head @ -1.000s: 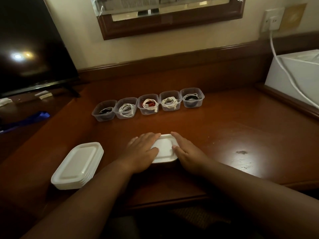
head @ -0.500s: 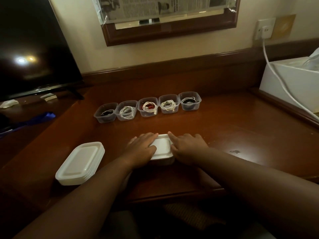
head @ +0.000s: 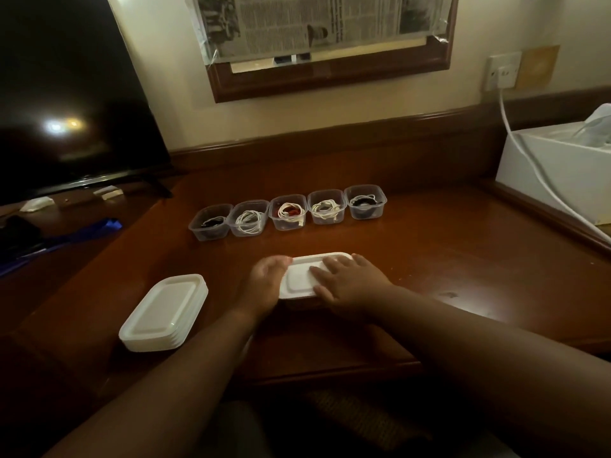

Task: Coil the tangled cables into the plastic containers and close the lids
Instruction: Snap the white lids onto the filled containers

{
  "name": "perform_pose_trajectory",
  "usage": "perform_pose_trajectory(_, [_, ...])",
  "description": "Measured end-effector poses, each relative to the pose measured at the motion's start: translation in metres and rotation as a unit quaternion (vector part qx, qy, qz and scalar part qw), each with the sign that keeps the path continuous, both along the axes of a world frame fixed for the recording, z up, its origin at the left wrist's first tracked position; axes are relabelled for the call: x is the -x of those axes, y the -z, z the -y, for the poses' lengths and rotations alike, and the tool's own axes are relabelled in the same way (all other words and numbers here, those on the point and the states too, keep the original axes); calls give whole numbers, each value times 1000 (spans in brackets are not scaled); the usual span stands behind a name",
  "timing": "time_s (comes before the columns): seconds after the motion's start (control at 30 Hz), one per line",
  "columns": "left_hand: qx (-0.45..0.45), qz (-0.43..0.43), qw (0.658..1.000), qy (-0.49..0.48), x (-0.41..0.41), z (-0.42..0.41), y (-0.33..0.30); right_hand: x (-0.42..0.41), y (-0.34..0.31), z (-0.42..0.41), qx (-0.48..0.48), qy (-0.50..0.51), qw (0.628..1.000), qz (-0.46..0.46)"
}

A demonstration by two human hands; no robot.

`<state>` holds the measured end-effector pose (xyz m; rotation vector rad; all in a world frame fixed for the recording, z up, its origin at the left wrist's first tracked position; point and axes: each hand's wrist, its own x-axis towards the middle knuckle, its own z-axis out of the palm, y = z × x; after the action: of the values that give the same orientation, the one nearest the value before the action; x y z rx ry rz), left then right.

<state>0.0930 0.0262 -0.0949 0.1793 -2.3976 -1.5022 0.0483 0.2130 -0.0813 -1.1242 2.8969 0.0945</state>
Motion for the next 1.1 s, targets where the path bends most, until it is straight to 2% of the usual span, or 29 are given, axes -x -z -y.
perform_pose_trajectory(0.07, [177,26,983,47,-1,9,9,8,-3,-8,0,31,1000,-6])
perform_pose_trajectory(0.13, [348,43,929,115,2,17,16,15,-6,-15,12,47,999,2])
perform_pose_trajectory(0.2, [406,35,903,135,4,15,19,19,-7,-17,34,31,999,11])
perform_pose_trajectory(0.33, [407,-3,906,117,14,8,18,23,-1,-14,9,-30,999,13])
perform_pose_trajectory(0.5, [402,16,908,120,41,23,-1,41,-6,-16,2,-10,1000,-9])
perform_pose_trajectory(0.6, [375,18,924,71,65,50,-14,53,-9,-8,-4,29,998,-47])
perform_pose_trajectory(0.7, [355,58,933,-5,88,83,-25,61,-20,11,14,11,999,-31])
perform_pose_trajectory(0.87, [431,104,887,-129,121,146,-35,61,-16,59,38,-93,995,-9])
perform_pose_trajectory(0.97, [481,146,853,-138,137,178,-29,70,-1,86,5,-124,992,-36])
perform_pose_trajectory(1.1, [525,202,819,-117,149,204,-19,86,5,108,-34,-107,992,-54])
